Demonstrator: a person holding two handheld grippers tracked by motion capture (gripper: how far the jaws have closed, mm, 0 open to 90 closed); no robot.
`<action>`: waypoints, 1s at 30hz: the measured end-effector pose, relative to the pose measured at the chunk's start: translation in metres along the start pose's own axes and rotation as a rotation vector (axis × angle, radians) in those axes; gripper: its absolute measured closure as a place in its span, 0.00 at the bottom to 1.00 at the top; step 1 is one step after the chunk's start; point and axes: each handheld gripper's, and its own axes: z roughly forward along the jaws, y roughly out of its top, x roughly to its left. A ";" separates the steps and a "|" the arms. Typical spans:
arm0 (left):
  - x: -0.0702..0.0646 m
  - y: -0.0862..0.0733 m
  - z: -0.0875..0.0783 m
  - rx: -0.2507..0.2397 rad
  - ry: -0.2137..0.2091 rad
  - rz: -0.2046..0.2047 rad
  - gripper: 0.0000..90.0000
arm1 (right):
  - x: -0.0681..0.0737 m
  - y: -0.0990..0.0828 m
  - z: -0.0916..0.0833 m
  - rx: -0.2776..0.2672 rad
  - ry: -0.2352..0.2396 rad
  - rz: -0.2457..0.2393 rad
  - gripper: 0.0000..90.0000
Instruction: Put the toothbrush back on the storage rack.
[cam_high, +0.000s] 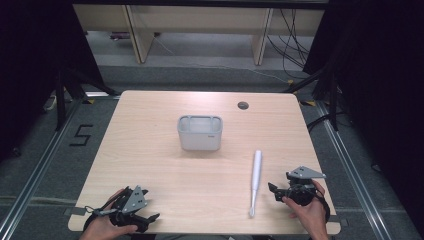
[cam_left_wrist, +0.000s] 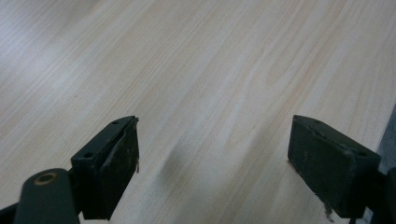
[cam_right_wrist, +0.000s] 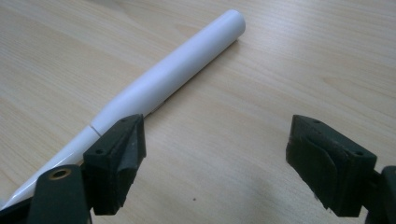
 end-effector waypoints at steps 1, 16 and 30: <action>0.000 0.000 0.000 0.000 0.000 0.000 0.18 | 0.000 0.000 0.000 0.000 0.000 0.000 0.23; 0.000 0.000 0.000 -0.010 0.002 0.002 0.18 | 0.004 0.007 0.006 -0.017 0.010 -0.001 0.26; 0.002 0.000 -0.001 -0.009 0.004 0.005 0.18 | -0.009 0.025 0.020 -0.045 0.008 -0.029 0.43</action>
